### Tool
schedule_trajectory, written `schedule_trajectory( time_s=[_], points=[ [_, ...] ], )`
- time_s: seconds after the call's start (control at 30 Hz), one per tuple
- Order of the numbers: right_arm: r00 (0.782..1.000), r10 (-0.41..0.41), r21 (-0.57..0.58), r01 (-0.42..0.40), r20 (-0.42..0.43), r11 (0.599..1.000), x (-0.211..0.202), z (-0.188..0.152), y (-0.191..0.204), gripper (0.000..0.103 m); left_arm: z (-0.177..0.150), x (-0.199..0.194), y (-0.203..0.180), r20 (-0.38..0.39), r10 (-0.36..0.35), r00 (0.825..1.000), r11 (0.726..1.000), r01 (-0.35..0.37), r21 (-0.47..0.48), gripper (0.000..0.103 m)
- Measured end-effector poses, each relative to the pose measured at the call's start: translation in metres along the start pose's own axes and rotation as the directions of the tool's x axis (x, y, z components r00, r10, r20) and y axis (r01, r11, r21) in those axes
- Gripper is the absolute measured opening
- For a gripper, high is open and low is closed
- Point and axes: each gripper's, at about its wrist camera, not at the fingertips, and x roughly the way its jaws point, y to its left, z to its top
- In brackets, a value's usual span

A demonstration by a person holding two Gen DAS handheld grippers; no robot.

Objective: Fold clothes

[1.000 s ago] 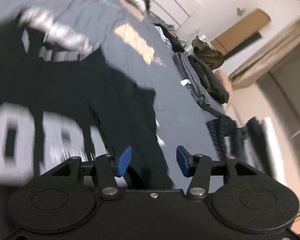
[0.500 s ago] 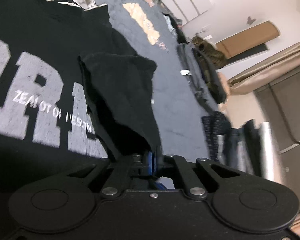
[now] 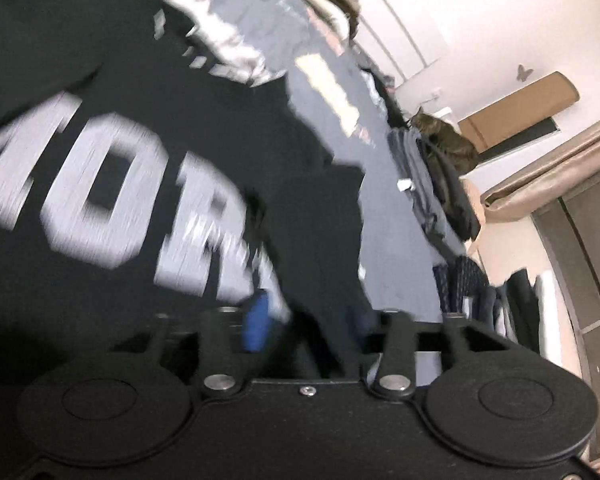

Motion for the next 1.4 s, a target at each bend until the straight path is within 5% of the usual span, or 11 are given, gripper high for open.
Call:
schedule_trajectory(
  time_s=[0.27,0.37,0.53,0.6,0.67,0.77,0.93,1.17,1.2,1.3,1.4],
  points=[
    [0.968,0.066,0.135,-0.102,0.243,0.986,-0.028,0.015,0.002,0.024,0.021,0.046,0.008,0.021,0.082,0.996,0.997,-0.082,-0.005,0.046],
    [0.948,0.124,0.067,-0.15,0.293,0.986,-0.02,0.013,0.031,0.034,0.022,0.048,0.006,0.042,0.091,0.995,0.996,-0.091,0.018,0.043],
    [0.962,0.13,-0.091,-0.111,0.239,0.99,0.001,0.006,0.081,0.036,0.032,0.054,0.0,0.051,0.115,0.992,0.989,-0.119,0.087,0.009],
    [0.973,0.083,-0.093,-0.065,0.214,0.994,0.008,0.003,0.086,0.029,0.035,0.052,-0.007,0.047,0.111,0.993,0.985,-0.116,0.128,0.008],
    [0.98,0.061,-0.048,-0.053,0.187,0.997,0.013,0.003,0.079,0.004,0.038,0.05,-0.012,0.041,0.108,0.993,0.981,-0.113,0.159,0.008],
    [0.988,0.055,-0.008,-0.054,0.146,0.998,0.018,0.002,0.069,0.002,0.043,0.041,-0.01,0.066,0.148,0.987,0.977,-0.156,0.147,0.016],
    [0.995,0.059,0.023,-0.061,0.082,0.998,0.023,-0.003,0.061,0.0,0.049,0.031,0.0,0.116,0.184,0.976,0.972,-0.198,0.126,0.05],
    [0.995,0.078,0.025,-0.08,0.068,0.996,0.024,-0.002,0.058,0.0,0.059,0.052,0.005,0.084,0.161,0.983,0.98,-0.17,0.105,0.053],
    [0.994,0.081,0.03,-0.083,0.069,0.996,0.024,-0.002,0.057,0.0,0.059,0.059,0.003,0.071,0.152,0.986,0.981,-0.159,0.115,0.051],
    [0.994,0.087,0.041,-0.09,0.072,0.995,0.026,-0.001,0.055,0.0,0.058,0.078,-0.01,0.024,0.13,0.991,0.976,-0.132,0.172,0.011],
    [0.993,0.098,0.058,-0.103,0.072,0.993,0.026,0.0,0.052,0.001,0.054,0.081,-0.021,0.037,0.18,0.983,0.95,-0.184,0.253,0.011]
  ],
)
